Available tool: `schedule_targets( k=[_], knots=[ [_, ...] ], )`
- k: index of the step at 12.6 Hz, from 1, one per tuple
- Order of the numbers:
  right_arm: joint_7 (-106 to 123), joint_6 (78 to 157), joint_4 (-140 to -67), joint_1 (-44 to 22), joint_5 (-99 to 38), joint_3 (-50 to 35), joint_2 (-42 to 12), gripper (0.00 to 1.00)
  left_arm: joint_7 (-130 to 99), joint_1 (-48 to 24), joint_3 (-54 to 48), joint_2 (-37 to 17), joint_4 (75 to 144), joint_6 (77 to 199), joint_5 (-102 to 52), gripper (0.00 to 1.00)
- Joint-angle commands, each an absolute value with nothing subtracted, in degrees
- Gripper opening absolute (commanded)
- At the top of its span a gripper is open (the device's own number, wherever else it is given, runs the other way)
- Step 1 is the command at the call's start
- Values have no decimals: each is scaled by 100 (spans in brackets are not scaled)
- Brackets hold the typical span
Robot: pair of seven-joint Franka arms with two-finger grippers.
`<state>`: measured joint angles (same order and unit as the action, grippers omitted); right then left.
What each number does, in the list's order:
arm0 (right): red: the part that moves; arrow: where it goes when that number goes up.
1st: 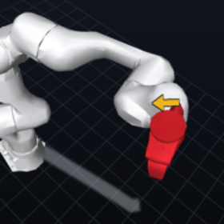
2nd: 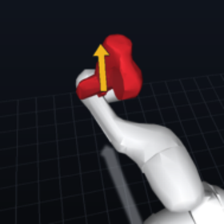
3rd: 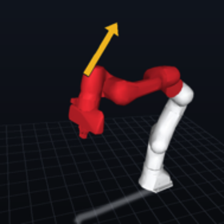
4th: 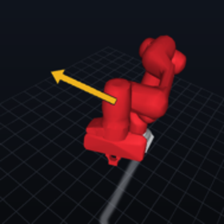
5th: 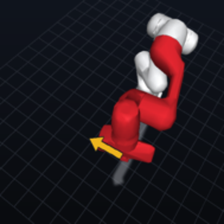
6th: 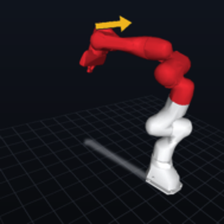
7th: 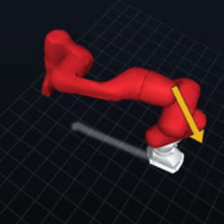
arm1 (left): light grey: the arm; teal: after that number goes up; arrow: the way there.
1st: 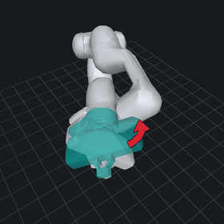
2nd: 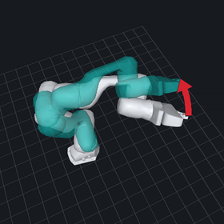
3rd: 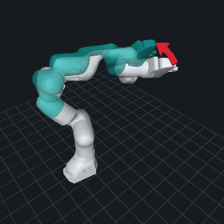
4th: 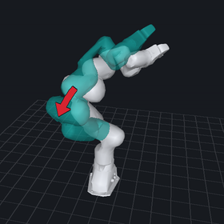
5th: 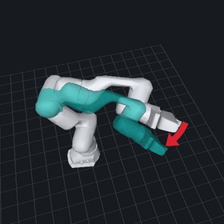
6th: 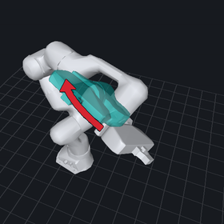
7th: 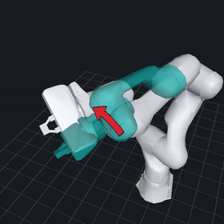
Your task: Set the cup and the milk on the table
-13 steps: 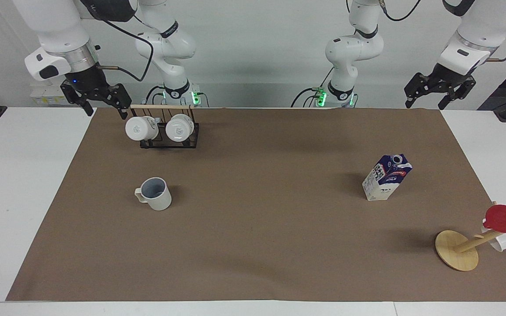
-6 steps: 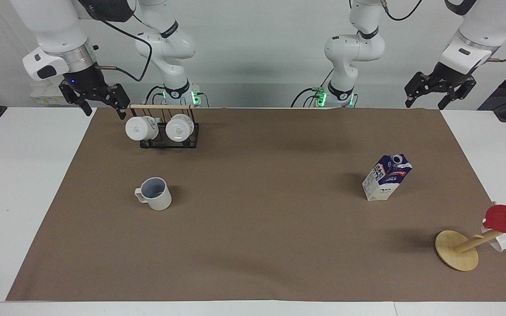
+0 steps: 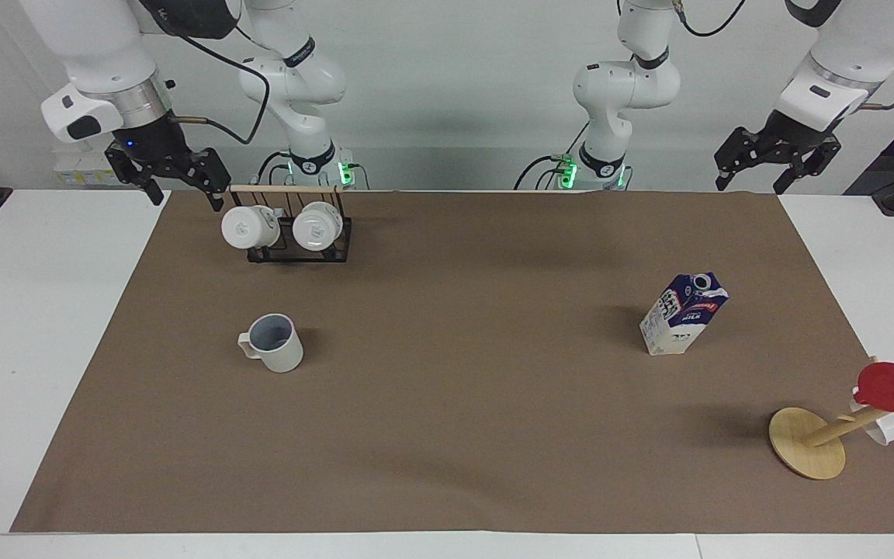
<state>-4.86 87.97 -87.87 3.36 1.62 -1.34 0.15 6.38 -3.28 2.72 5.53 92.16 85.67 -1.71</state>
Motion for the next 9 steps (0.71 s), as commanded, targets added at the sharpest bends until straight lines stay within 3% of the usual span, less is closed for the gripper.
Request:
schedule_targets(
  k=[1,9],
  knots=[
    [-562,8886,-8947,378,132,-167,149,100,589,-448,343,589,9176,8473,-62,100],
    [-554,8903,-8956,378,123,-167,149,100,554,-431,334,589,9176,8473,-62,100]
  ],
)
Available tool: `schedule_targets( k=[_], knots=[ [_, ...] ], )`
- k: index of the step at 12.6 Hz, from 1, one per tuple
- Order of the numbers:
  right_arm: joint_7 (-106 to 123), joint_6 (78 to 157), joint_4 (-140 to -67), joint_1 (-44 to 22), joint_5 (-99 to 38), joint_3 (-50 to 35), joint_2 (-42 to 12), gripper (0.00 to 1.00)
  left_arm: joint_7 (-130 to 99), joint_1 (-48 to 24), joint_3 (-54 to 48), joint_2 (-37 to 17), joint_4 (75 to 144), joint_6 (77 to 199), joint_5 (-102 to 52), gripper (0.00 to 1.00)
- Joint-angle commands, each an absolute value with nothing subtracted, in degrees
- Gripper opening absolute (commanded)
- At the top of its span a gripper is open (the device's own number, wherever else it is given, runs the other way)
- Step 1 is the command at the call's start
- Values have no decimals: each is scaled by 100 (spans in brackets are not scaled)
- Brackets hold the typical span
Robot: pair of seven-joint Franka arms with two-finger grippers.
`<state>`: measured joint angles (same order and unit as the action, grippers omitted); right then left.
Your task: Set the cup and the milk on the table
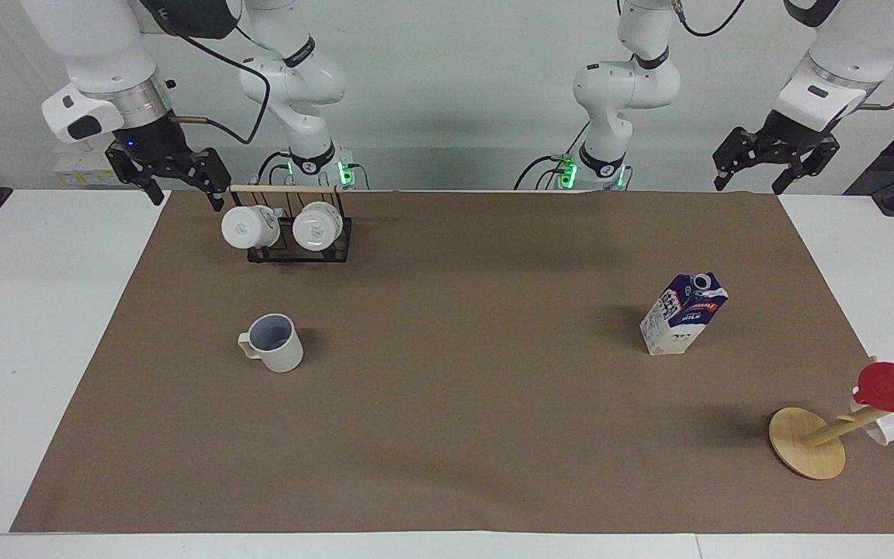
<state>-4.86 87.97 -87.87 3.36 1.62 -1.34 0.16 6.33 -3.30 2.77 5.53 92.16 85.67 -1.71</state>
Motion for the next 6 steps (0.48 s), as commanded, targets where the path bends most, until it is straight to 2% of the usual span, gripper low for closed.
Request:
schedule_targets(
  k=[1,6],
  knots=[
    [-545,8912,-8956,378,132,-167,149,100,545,-439,334,589,9176,8481,-62,100],
    [-545,9220,-8982,343,132,-167,132,100,554,-369,351,589,9176,8464,-70,100]
  ],
)
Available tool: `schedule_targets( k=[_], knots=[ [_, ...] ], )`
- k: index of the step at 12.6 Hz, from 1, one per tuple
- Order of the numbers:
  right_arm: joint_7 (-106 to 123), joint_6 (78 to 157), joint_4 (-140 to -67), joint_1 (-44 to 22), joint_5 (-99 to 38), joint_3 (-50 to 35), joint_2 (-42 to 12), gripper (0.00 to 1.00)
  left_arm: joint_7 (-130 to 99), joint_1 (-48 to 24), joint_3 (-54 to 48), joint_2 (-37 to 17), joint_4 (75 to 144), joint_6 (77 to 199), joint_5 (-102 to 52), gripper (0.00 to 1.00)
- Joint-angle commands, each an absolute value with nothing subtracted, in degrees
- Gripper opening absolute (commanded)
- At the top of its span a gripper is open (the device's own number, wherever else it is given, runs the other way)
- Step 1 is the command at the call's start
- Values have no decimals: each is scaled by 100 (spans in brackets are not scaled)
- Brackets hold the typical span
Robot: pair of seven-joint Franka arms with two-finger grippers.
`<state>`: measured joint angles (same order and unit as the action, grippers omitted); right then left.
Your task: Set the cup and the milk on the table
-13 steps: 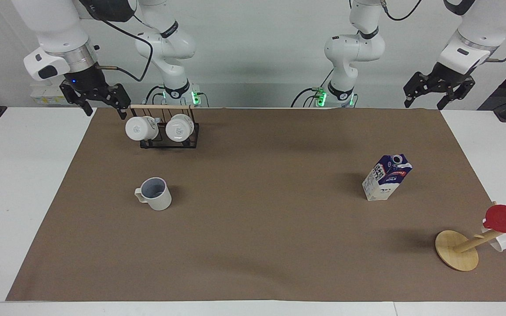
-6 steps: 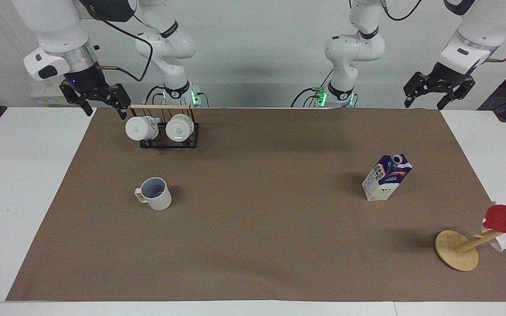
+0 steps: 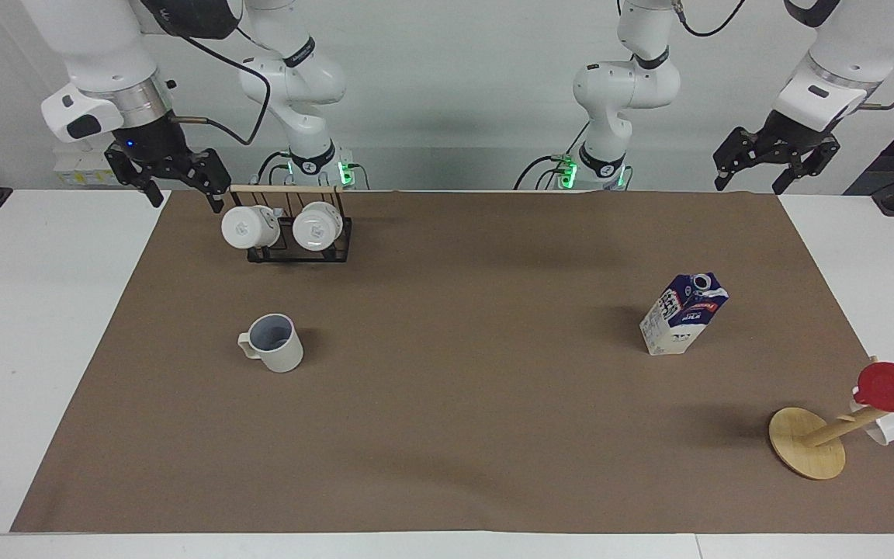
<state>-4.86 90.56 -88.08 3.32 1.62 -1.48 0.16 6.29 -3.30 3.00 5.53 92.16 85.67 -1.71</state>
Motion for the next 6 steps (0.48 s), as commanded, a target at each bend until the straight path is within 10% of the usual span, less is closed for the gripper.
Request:
schedule_targets(
  k=[1,6],
  knots=[
    [-545,9272,-8991,343,132,-167,114,100,554,-369,343,589,9176,8464,-70,100],
    [-571,9763,-9192,290,132,-167,-9,100,554,-369,343,589,9176,8464,-70,100]
  ],
)
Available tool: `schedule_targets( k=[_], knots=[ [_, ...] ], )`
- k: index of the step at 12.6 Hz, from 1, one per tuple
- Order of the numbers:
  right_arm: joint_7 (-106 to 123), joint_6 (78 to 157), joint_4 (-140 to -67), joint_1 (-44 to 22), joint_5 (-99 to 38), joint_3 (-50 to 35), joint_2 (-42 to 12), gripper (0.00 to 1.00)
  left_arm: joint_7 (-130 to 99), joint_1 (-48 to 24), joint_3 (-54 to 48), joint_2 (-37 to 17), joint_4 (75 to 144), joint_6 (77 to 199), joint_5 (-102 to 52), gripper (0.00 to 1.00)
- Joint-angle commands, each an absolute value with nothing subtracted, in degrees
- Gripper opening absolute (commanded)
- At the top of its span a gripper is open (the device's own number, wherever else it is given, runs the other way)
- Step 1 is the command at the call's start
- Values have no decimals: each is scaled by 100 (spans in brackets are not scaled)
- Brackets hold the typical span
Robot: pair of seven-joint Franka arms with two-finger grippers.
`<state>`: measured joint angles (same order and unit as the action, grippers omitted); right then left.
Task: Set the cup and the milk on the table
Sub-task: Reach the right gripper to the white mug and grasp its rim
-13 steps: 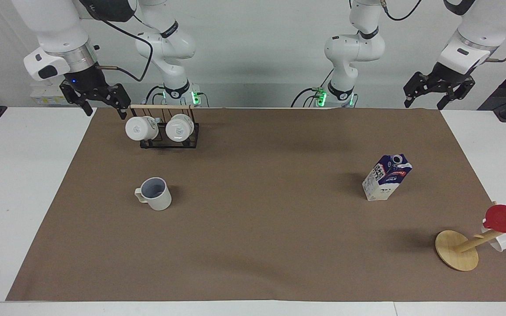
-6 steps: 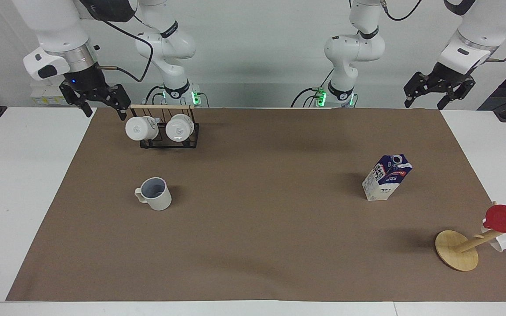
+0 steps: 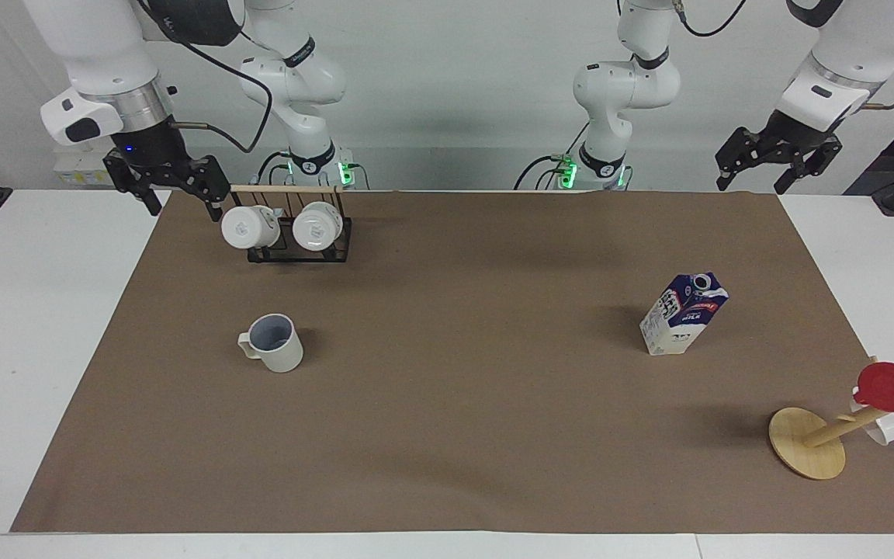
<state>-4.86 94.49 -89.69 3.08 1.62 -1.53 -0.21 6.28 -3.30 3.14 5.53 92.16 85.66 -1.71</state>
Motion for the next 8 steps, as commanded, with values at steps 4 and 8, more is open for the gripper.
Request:
schedule_targets(
  k=[4,8],
  knots=[
    [-886,10396,-9640,273,141,-193,-175,100,554,-378,334,589,9176,8464,-62,100],
    [-1737,11020,-10150,237,141,-211,-395,100,554,-378,343,589,9176,8464,-70,100]
  ],
)
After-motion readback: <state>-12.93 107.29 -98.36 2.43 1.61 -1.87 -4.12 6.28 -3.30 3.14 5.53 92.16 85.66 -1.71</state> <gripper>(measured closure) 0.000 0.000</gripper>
